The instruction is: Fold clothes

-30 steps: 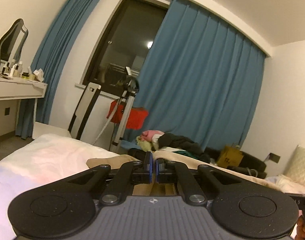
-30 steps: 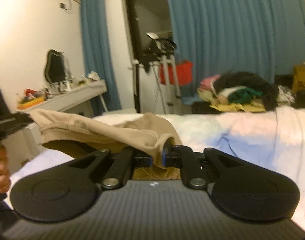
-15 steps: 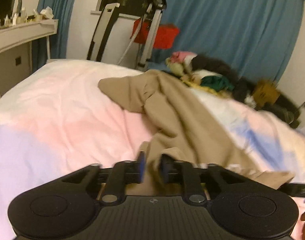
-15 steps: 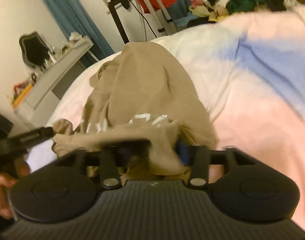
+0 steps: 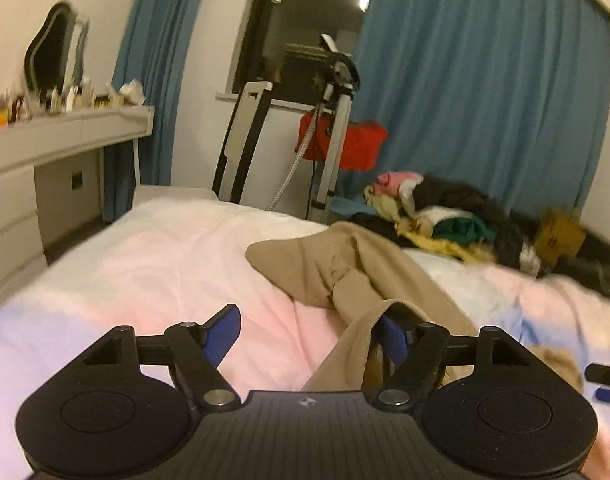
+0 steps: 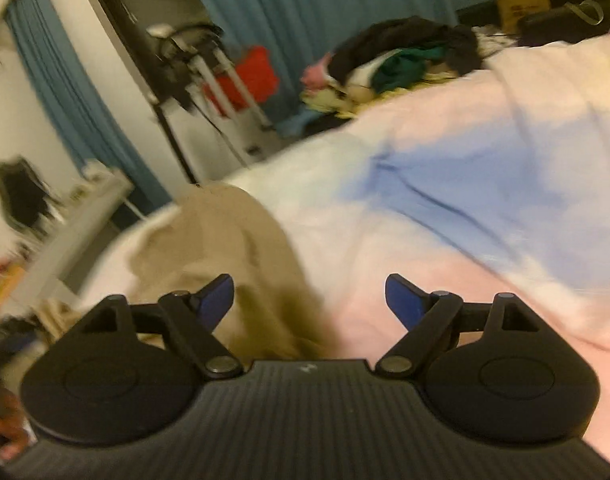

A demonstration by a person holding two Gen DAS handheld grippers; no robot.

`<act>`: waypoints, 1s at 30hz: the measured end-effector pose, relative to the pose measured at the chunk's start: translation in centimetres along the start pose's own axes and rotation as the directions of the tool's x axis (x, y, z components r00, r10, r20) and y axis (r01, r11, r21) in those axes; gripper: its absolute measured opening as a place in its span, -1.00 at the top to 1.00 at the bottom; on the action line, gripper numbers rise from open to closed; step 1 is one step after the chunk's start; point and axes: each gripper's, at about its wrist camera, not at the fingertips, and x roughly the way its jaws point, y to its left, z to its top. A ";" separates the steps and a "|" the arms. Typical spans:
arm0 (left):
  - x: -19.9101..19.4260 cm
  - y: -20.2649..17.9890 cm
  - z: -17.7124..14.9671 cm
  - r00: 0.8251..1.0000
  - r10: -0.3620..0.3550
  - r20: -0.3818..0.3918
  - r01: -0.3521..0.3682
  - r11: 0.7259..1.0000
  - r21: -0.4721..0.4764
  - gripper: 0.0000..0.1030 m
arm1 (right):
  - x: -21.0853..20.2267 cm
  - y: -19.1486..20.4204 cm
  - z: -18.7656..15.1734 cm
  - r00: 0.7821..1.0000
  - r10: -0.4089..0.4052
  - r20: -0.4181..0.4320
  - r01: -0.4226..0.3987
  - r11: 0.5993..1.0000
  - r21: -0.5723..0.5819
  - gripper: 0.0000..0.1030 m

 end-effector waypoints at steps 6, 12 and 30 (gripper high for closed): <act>2.9 -2.4 -2.9 0.972 0.139 -0.189 -0.089 0.963 0.253 -0.60 | -0.6 1.0 -1.5 0.999 0.050 -0.022 -0.050 0.999 -0.004 -0.64; -0.4 -2.6 -3.4 0.982 0.145 -0.122 -0.107 0.955 0.278 -0.62 | -0.8 3.2 -3.3 0.998 0.056 -0.038 -0.059 0.996 -0.067 -0.64; 1.8 -13.3 -9.9 0.991 0.064 0.120 -0.134 0.612 0.779 -0.80 | 2.3 2.9 -4.2 0.996 -0.001 -0.084 -0.003 0.999 -0.046 -0.64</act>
